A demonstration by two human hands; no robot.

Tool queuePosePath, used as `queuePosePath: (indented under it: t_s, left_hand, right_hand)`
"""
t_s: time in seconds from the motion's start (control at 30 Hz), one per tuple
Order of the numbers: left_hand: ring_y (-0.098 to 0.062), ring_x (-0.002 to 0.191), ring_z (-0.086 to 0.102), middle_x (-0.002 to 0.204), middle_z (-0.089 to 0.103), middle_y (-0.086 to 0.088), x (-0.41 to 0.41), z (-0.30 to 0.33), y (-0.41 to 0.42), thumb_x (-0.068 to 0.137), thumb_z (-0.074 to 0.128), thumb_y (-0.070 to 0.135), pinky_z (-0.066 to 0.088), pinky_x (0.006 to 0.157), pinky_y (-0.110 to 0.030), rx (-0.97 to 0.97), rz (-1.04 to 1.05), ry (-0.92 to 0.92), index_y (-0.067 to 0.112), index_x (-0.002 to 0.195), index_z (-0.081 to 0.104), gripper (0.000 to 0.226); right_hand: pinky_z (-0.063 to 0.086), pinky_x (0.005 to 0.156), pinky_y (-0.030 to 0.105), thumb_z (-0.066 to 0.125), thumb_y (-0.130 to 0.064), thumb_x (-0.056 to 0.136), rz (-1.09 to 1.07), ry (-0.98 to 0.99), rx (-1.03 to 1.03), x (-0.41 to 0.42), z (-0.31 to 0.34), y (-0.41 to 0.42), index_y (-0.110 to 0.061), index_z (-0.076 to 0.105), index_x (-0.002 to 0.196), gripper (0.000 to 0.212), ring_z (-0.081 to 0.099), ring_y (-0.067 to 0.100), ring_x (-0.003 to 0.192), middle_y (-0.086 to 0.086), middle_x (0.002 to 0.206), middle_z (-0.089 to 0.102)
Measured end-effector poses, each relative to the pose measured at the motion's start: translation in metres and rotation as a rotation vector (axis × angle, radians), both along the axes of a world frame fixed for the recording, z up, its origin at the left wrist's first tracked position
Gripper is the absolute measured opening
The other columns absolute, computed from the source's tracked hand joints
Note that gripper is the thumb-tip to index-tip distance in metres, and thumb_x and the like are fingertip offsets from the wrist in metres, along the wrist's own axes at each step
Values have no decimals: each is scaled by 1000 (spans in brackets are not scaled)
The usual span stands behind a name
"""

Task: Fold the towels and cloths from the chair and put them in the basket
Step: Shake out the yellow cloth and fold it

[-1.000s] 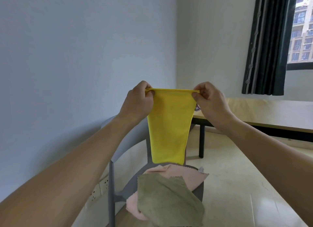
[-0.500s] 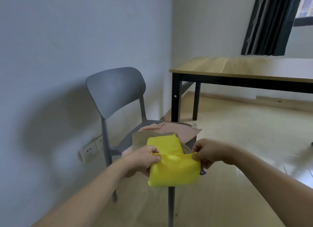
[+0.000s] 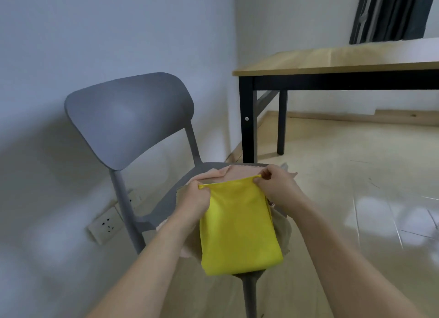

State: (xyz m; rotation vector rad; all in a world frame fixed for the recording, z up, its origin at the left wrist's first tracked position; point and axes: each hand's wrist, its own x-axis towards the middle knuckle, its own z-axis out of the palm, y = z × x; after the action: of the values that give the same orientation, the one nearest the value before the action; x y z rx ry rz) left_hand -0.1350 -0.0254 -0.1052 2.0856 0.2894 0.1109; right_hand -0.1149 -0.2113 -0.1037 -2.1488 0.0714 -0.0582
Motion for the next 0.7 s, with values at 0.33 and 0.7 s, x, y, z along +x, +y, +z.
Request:
queuePosePath:
  t_s: [0.33, 0.7]
  left_hand:
    - [-5, 80, 47, 95, 51, 11, 36, -58, 0, 88, 38, 8, 34, 59, -24, 41, 37, 99, 32, 118, 47, 40]
    - [-19, 104, 54, 103, 64, 6, 41, -68, -2, 87, 39, 19, 45, 93, -42, 34, 28, 29, 29, 87, 63, 26]
  right_hand:
    - [38, 69, 28, 50, -14, 90, 97, 100, -192, 57, -44, 22, -12, 58, 103, 15, 51, 19, 89, 3, 97, 59]
    - [40, 88, 26, 59, -19, 92, 139, 39, 76, 49, -42, 17, -19, 49, 135, 44, 47, 11, 103, 0, 131, 54]
